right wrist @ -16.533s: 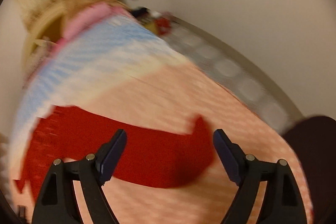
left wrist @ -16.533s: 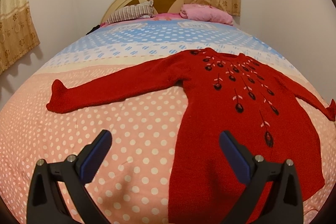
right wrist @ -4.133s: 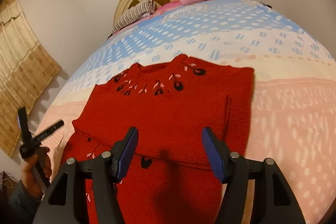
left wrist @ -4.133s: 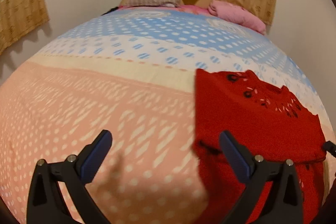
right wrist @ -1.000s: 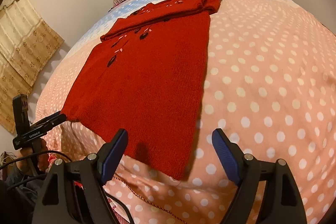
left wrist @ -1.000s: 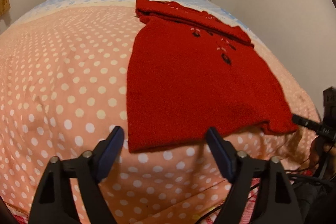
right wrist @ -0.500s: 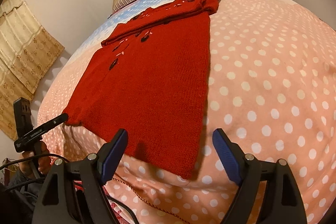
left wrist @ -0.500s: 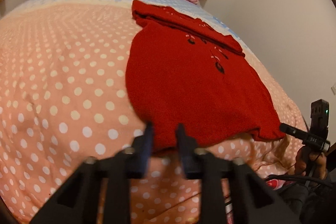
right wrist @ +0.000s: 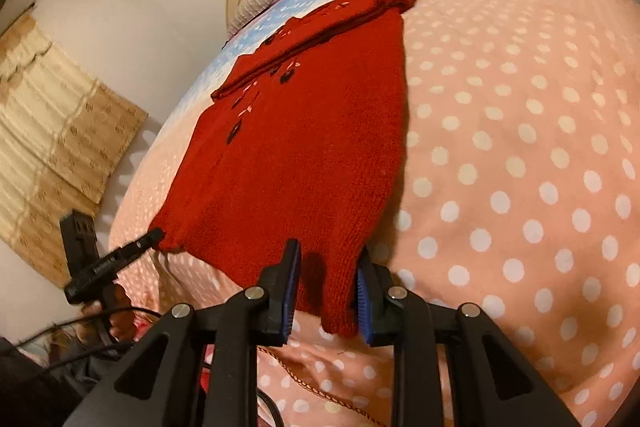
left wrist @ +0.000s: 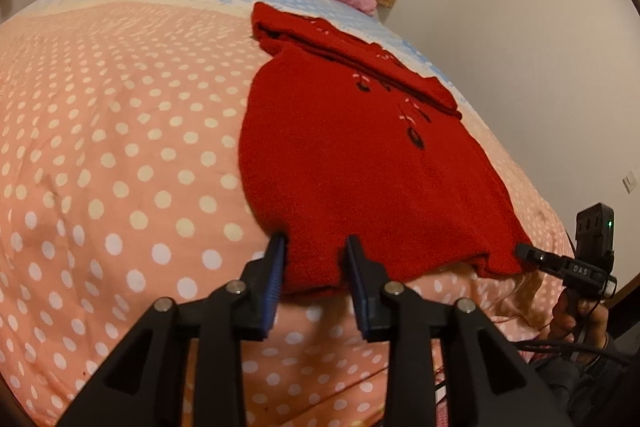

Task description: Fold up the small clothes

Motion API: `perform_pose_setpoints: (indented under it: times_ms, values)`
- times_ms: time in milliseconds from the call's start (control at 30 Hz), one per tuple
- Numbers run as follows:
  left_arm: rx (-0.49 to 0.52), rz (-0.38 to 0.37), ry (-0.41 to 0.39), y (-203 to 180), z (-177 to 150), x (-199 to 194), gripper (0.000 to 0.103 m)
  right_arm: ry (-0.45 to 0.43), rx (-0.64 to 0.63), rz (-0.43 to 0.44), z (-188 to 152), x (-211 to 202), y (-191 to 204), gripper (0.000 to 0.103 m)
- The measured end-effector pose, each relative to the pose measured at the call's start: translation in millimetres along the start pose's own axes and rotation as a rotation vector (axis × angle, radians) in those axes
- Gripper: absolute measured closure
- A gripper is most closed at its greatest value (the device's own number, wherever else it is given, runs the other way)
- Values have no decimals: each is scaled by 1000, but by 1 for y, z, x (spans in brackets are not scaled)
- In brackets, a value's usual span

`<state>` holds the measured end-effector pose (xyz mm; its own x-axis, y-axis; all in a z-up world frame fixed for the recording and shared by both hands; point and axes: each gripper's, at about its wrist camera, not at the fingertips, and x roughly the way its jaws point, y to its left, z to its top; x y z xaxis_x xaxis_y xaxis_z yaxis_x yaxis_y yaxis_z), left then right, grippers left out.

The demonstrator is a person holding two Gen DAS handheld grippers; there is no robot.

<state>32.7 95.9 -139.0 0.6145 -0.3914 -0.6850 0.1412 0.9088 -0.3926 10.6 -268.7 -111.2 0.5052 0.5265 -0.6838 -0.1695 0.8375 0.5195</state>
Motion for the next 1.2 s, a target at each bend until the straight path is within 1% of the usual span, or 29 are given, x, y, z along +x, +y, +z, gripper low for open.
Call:
perform_pose_setpoints:
  times_ms: [33,100,133,167,200,233,333,400,433,467,500,533,567,600,633,667,700,733,767,800,833,900,967,1000,1033,1067,1100,1133,1200]
  values:
    - [8,-3,-4,1,0,-1,90,0,-18,-6,-1,0,3,77]
    - [-13,-41,-6,9,3,-4,91,0,-26,8,-1,0,5,78]
    - [-32,-62,-25,13,5,-9,92,0,-28,26,0,-1,5,88]
    - [-48,-106,-47,17,9,-17,92,-9,-29,38,1,-5,5,94]
    - [-47,-139,-73,18,12,-27,92,-24,-28,57,4,-11,4,94]
    - [-30,-149,-100,17,14,-36,92,-35,-28,78,5,-17,4,95]
    - [56,-195,-161,3,14,-60,93,-81,-58,117,9,-39,8,96]
    - [118,-185,-173,-9,12,-66,97,-94,-71,138,10,-51,9,96]
    - [147,-190,-170,-15,11,-66,97,-97,-66,154,10,-54,8,96]
    - [175,-166,-173,-19,9,-65,97,-99,-59,169,10,-57,7,96]
    - [213,-107,-164,-23,6,-59,97,-101,-55,178,10,-58,6,96]
    - [228,-78,-149,-24,5,-54,97,-103,-50,183,10,-58,5,96]
    - [237,-56,-132,-22,2,-48,97,-99,-48,179,10,-57,4,96]
    - [231,-31,-118,-20,0,-42,94,-91,-45,169,9,-53,2,96]
    - [222,5,-101,-16,-1,-37,94,-84,-37,163,7,-49,-1,96]
    - [210,20,-87,-13,-2,-33,93,-74,-20,151,6,-44,-6,96]
    - [186,28,-75,-9,-1,-30,84,-66,-9,140,5,-41,-11,96]
    - [169,37,-74,-7,0,-29,68,-59,0,131,4,-38,-15,96]
    - [153,42,-78,-4,0,-29,58,-55,9,127,3,-36,-18,96]
    - [135,39,-85,0,0,-28,39,-53,14,122,3,-36,-21,96]
    - [113,37,-91,4,0,-27,32,-54,19,118,3,-36,-24,96]
    - [73,6,-70,12,-1,-20,32,-53,30,120,2,-36,-28,96]
    - [43,-28,-42,16,-2,-12,36,-47,34,116,1,-35,-30,96]
    - [43,-41,-50,15,-3,-11,40,-42,39,120,0,-33,-30,96]
    - [55,-45,-50,11,-4,-10,47,-37,41,122,-2,-33,-31,96]
    - [68,-56,-38,9,-4,-9,56,-33,38,119,-3,-31,-31,96]
    - [77,-82,-23,6,-5,-7,94,-32,36,118,-3,-31,-31,96]
    - [80,-115,-10,3,-4,-7,94,-31,38,121,-3,-30,-30,96]
    - [69,-150,-59,1,0,-20,94,-39,44,128,-2,-33,-32,96]
